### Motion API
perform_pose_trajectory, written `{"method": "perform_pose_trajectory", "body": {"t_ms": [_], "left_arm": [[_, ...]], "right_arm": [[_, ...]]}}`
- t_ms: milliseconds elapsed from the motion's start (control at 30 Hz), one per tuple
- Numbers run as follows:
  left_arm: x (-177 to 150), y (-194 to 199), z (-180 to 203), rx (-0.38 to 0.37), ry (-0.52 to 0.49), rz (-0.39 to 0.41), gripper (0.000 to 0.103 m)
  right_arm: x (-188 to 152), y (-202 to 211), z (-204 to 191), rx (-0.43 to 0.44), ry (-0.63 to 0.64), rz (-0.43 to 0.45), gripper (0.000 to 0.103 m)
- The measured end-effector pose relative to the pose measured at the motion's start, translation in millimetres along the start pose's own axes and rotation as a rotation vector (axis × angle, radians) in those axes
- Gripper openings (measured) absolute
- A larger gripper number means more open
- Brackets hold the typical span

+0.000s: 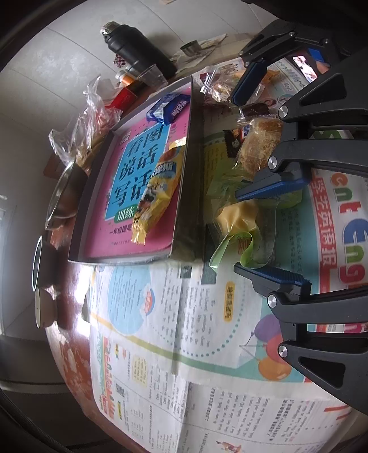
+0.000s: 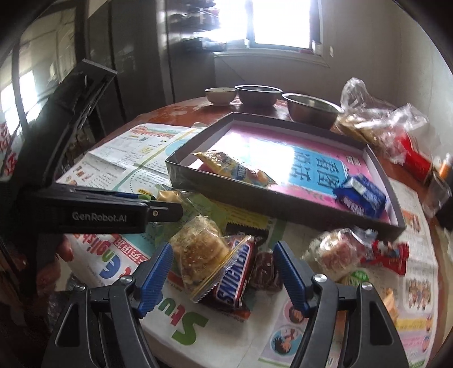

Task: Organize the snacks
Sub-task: 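Grasp the clear bag of yellow cake with the left tool while the right tool approaches the pastry bag, then grasp the clear bag of round pastry with the right tool while the left tool holds the cake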

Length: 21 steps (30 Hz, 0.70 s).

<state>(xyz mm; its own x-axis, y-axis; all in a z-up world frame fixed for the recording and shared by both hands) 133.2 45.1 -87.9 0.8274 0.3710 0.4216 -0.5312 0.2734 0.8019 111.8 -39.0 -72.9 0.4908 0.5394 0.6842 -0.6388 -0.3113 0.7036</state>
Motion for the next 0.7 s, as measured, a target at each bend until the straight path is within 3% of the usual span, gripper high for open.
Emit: {"method": "perform_pose_trajectory", "body": {"t_ms": [500, 700], "left_arm": [[2, 1, -3, -0.026, -0.005, -0.012, 0.045], [4, 0, -4, -0.025, -0.002, -0.005, 0.045]], "right_arm": [[11, -30, -35, -0.009, 0.339, -0.02, 0.075], [11, -33, -40, -0.004, 0.374, 0.001, 0.06]]}}
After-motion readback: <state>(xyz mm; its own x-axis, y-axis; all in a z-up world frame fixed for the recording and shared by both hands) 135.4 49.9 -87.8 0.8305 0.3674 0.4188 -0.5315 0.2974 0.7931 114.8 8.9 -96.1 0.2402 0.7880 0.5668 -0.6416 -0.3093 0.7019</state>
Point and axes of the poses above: each gripper's, at about its wrist camera, not at the fingertips, and y roughly against the way its jaws point, z to its right, x to its top, the point moved 7 cm from there along -y, roughly the way its jaws point, and after that the axes turned 15 degrees about y, right-handed, at the moved point
